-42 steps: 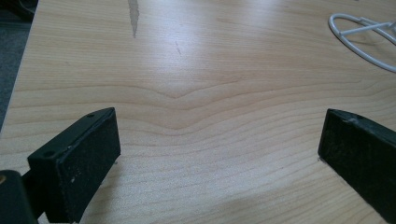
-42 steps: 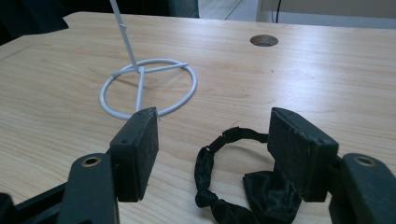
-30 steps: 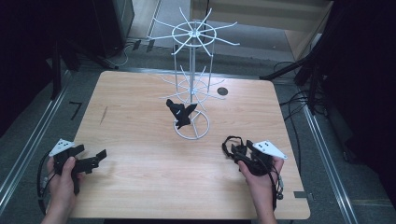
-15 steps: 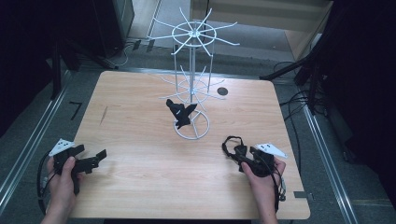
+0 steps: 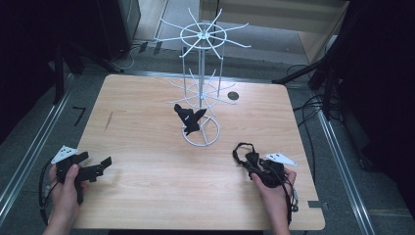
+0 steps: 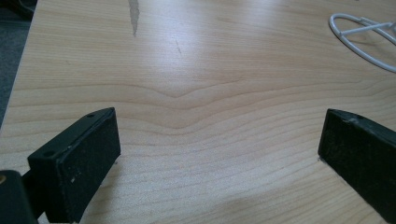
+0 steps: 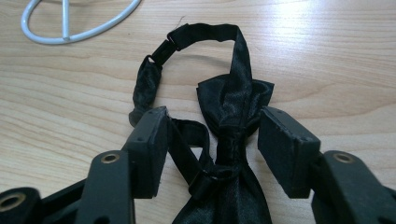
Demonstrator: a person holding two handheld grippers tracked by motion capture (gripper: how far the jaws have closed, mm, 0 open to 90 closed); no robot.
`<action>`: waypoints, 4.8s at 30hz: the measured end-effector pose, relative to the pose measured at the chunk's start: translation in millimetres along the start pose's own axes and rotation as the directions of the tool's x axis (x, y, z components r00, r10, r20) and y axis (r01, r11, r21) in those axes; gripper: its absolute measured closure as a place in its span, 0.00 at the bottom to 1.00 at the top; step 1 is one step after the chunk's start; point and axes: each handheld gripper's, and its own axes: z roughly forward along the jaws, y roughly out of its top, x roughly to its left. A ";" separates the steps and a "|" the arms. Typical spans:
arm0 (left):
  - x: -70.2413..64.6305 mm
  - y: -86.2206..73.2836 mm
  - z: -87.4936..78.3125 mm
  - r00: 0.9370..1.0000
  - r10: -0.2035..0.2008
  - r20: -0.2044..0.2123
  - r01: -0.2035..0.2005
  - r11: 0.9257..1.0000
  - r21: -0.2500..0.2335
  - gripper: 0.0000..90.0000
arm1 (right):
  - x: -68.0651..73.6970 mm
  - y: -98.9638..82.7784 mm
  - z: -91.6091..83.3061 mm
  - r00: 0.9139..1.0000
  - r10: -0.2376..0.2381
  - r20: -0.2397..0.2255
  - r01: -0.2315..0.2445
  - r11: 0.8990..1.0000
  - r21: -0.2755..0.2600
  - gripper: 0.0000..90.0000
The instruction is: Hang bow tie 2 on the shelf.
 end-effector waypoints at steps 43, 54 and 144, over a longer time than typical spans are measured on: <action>-0.2 0.1 0.4 1.000 -0.005 -0.001 0.005 1.000 0.000 0.00 | 31.7 11.7 -19.3 0.992 -0.109 -0.062 0.101 0.988 -0.119 0.85; -0.1 0.1 0.2 1.000 -0.001 -0.002 0.001 1.000 0.003 0.00 | 42.4 18.6 -27.2 0.990 -0.118 -0.076 0.104 0.981 -0.166 0.85; -0.1 0.1 0.2 1.000 0.000 -0.001 0.000 1.000 0.002 0.00 | 98.6 60.6 -63.7 0.968 -0.186 -0.166 0.106 0.909 -0.403 0.85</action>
